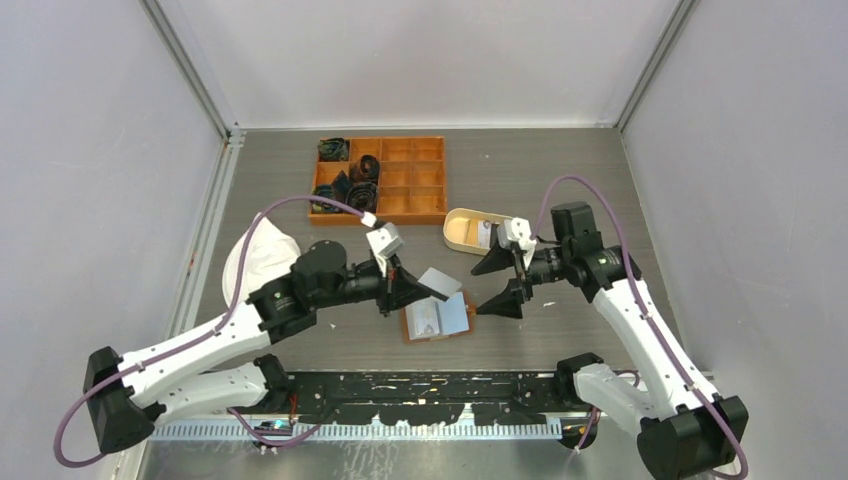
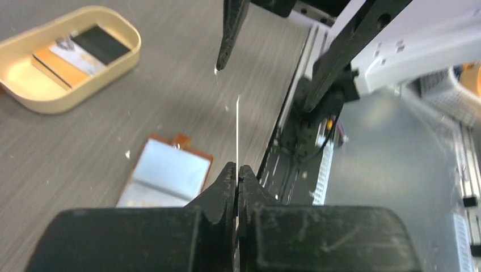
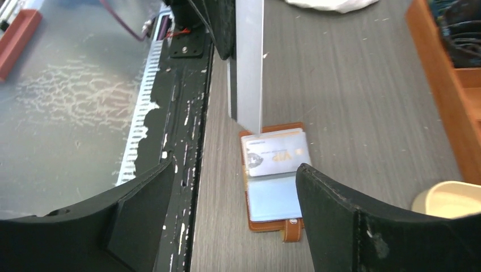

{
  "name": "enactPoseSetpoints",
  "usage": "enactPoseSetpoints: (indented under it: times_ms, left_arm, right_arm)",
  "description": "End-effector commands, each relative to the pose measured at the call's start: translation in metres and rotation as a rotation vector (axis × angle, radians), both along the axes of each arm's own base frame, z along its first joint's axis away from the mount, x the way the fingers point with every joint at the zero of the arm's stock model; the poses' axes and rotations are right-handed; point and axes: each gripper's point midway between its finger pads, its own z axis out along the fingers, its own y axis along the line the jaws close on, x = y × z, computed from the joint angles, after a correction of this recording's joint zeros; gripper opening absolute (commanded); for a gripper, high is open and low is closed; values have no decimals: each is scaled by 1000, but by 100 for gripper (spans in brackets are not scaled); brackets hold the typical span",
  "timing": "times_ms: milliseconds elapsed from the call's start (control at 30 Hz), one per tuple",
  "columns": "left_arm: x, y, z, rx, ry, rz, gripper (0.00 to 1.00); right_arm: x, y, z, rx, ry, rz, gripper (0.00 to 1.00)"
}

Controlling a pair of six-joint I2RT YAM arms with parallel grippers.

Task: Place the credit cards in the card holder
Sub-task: Pick up the credit card from the storage box.

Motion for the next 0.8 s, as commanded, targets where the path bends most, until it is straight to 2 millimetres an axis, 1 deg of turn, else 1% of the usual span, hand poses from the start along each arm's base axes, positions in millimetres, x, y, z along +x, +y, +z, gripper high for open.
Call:
enactPoseSetpoints:
  times_ms: [0,100,167,300,400,433,467,533,567,633,667,700,733,767]
  left_arm:
    - [-21,-1,-30,234,-9,-145,0]
    - [-22,-16,-28,289,-47,-192,0]
    - [-21,-23,-31,323,-55,-211,0]
    - [-16,-33,-32,342,-61,-226,0]
    - [-16,-37,-31,334,-64,-231,0]
    - [-17,-38,-31,329,-63,-236,0]
    - [-16,-39,-30,321,-65,-236,0]
    - [-17,-39,-29,308,-67,-234,0]
    - [-16,-39,-28,302,-68,-227,0]
    - [-13,-37,-27,282,-70,-192,0]
    - [-11,-37,-24,254,-79,-172,3]
    - [-11,-35,-22,226,-75,-151,9]
    - [-10,-33,-22,186,-75,-126,19]
    - [-9,-31,-21,135,-79,-97,32]
  right_arm:
    - [-7,9,-14,-2,-38,85,82]
    - [-5,17,-21,-9,9,87,78]
    - [-6,22,-27,-21,42,91,74]
    - [-5,30,-33,-30,78,97,62]
    - [-7,34,-36,-40,90,107,50]
    - [-8,34,-36,-40,94,113,44]
    - [-10,36,-36,-40,95,121,35]
    - [-12,37,-33,-38,101,127,10]
    - [-13,38,-31,-34,105,133,3]
    - [-16,38,-27,-23,114,145,1]
    - [-18,38,-23,-15,127,149,1]
    - [-20,39,-19,-6,143,152,1]
    - [-21,39,-14,7,156,154,1]
    - [-22,40,-11,17,183,154,1]
